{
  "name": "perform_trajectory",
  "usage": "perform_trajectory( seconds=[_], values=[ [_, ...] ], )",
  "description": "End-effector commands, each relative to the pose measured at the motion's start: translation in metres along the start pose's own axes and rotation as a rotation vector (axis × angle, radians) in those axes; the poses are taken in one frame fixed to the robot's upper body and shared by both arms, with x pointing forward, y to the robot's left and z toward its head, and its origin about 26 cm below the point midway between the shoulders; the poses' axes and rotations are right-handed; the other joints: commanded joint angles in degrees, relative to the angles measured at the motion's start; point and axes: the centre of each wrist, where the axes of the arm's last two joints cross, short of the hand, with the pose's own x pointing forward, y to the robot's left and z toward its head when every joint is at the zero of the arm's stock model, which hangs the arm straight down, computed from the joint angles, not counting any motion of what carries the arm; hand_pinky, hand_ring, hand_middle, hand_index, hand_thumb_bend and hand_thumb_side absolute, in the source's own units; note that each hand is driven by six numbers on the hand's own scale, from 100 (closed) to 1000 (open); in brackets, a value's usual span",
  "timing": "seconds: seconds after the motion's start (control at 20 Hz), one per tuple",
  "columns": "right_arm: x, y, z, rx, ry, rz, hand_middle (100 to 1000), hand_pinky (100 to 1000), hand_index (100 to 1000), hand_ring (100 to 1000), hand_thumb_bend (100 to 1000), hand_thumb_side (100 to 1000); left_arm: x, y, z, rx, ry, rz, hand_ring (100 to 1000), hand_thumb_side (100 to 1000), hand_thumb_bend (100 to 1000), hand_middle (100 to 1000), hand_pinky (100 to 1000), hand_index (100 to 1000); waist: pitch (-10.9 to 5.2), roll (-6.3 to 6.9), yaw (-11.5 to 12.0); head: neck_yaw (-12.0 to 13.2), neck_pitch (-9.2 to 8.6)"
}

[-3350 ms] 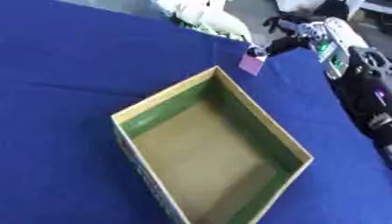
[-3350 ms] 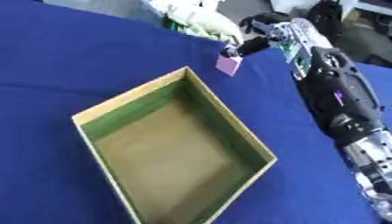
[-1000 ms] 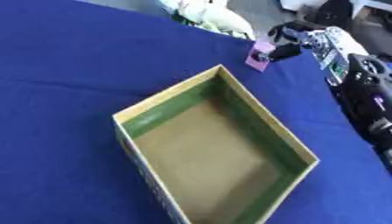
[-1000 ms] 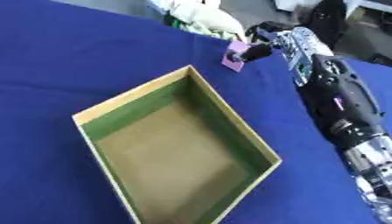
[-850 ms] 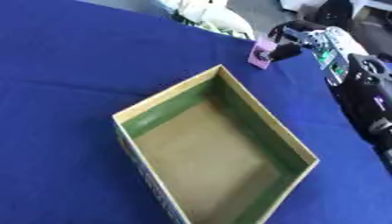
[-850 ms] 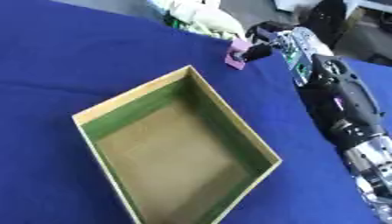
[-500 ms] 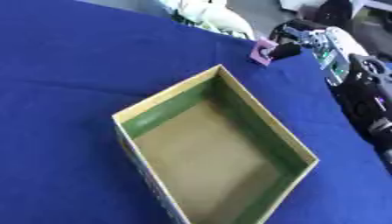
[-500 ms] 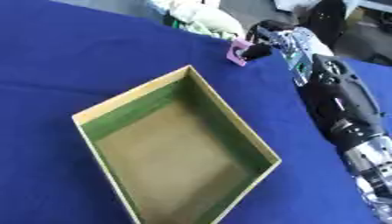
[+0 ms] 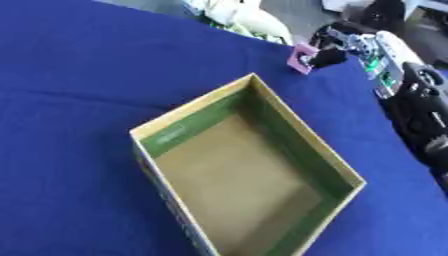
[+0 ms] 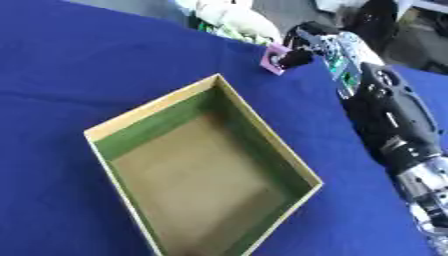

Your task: Pick up objects on the table and place them in the box.

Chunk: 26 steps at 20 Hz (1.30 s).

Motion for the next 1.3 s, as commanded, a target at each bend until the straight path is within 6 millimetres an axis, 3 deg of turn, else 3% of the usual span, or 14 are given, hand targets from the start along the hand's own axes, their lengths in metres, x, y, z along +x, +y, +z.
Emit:
perform_trajectory(
  seconds=[0.05, 0.5, 0.85, 1.05, 1.3],
  values=[
    [-0.007, -0.024, 0.008, -0.057, 0.007, -0.012, 536, 867, 697, 825, 100, 569, 0.007, 0.004, -0.004, -0.013, -0.031, -0.019, 859, 972, 100, 1000, 955, 674, -1.87, 0.76, -0.21, 0.36, 0.51],
    [-0.005, -0.038, 0.017, -0.104, -0.026, -0.042, 514, 789, 679, 794, 100, 578, 0.006, 0.004, -0.003, -0.019, -0.023, -0.016, 858, 964, 100, 1000, 953, 675, -3.18, 1.35, -1.19, 0.99, 2.27],
    [0.014, -0.060, 0.035, -0.206, -0.104, 0.007, 512, 700, 658, 762, 100, 559, 0.005, 0.006, 0.000, -0.020, -0.009, -0.019, 858, 955, 100, 1000, 952, 675, -4.08, 2.45, -2.80, 1.07, 3.36],
    [0.051, -0.073, 0.059, -0.308, -0.230, 0.153, 507, 780, 658, 760, 100, 572, 0.003, 0.007, 0.003, -0.017, 0.000, -0.024, 858, 951, 100, 1000, 951, 676, -4.48, 3.33, -3.82, 0.83, 3.94],
    [0.117, -0.066, 0.099, -0.414, -0.437, 0.336, 507, 865, 665, 763, 100, 598, 0.000, 0.011, 0.009, 0.014, 0.028, -0.039, 858, 939, 100, 1000, 950, 677, -5.26, 4.85, -5.37, 0.98, 5.04]
  ],
)
